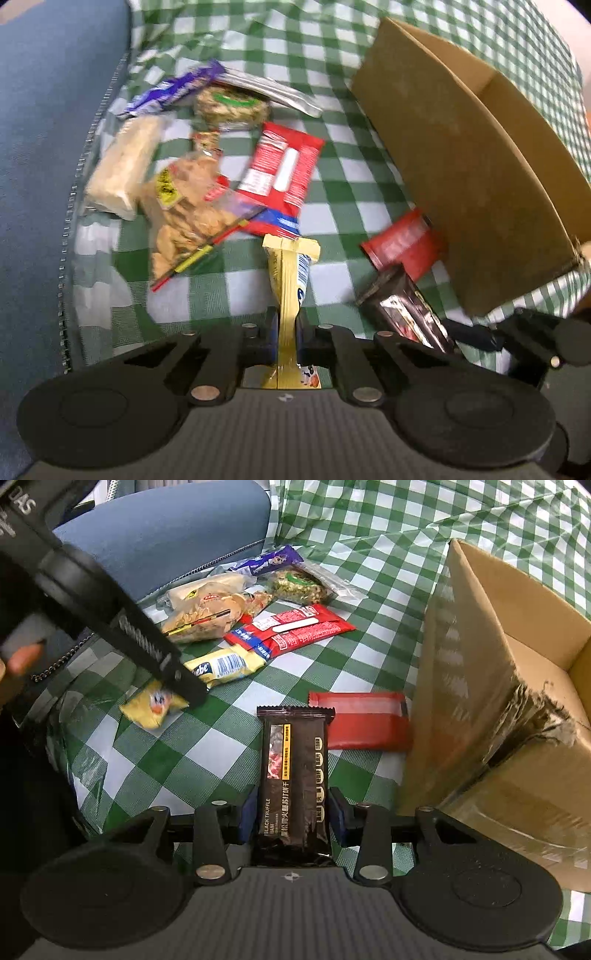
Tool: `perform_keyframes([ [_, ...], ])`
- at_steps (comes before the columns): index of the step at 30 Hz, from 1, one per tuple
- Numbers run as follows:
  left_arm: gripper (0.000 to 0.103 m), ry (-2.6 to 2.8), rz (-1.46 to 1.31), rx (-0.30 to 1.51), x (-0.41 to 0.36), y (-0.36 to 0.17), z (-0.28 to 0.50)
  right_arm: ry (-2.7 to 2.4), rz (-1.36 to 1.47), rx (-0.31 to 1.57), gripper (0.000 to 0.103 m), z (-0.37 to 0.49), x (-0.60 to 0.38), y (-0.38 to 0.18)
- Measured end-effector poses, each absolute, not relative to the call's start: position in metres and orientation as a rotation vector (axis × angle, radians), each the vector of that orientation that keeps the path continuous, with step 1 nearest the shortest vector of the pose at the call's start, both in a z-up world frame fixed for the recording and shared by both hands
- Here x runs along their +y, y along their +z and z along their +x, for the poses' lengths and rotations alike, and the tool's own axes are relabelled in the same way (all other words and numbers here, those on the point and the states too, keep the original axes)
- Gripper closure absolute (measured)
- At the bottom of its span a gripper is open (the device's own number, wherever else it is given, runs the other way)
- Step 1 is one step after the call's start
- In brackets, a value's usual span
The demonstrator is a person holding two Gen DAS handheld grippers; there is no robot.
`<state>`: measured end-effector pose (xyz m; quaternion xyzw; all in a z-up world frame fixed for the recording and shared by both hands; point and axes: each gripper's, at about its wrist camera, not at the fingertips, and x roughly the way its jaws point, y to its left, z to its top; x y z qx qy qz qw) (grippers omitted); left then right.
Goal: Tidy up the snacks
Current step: 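Grasp the dark brown chocolate bar with the right tool while the left tool grasps the yellow wafer bar, then carry the chocolate bar and yellow wafer bar with both tools over the box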
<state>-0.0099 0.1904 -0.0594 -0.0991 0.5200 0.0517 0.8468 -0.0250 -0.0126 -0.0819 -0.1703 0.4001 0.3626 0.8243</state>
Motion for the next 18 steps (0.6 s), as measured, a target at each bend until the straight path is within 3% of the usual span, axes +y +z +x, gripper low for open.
perform_keyframes([
  [6,0.087,0.116,-0.171,1.13,0.184,-0.062,-0.005,0.767,-0.335,0.859,0.048,-0.022,-0.017,-0.084],
  [16,0.087,0.112,-0.096,1.183,0.171,-0.074,-0.001,0.756,-0.332,0.869,0.049,-0.02,-0.015,-0.09],
  [18,0.093,0.113,-0.102,1.179,0.172,-0.074,-0.001,0.756,-0.332,0.87,0.051,-0.02,-0.015,-0.09],
])
